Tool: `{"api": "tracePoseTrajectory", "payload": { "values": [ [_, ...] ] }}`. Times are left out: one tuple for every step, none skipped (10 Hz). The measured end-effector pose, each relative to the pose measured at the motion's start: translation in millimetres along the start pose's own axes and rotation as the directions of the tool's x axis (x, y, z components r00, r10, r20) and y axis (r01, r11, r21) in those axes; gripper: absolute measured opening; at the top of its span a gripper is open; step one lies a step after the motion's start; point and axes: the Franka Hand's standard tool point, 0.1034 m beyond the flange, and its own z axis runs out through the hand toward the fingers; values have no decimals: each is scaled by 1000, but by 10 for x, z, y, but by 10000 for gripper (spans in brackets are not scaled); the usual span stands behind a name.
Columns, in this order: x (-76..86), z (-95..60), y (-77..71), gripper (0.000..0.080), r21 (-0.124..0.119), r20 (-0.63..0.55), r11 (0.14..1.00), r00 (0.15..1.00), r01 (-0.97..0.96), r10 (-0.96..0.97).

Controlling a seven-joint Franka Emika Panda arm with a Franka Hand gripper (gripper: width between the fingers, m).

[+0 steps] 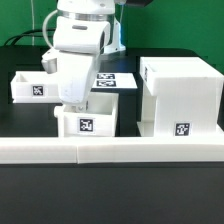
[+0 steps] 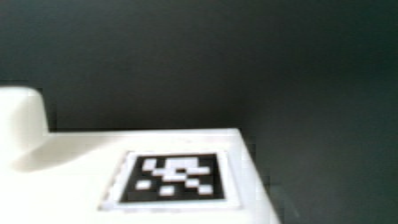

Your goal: Assemble drawer

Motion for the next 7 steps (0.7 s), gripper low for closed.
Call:
{"api": "tracePoseTrajectory", "payload": {
  "values": [
    [-20,2,-1,42,0,6,998,998,59,-59],
    [-18,6,-3,42,0,6,998,998,58,-58],
    [16,20,-13,42,1,3,999,999,51,-51],
    [66,18,-12,42,1,-1,999,999,46,-46],
    [58,19,-12,42,1,0,999,999,44,-44],
    [52,20,-13,42,1,0,999,999,43,-43],
    [56,20,-13,42,1,-1,999,999,41,-41]
  ]
}}
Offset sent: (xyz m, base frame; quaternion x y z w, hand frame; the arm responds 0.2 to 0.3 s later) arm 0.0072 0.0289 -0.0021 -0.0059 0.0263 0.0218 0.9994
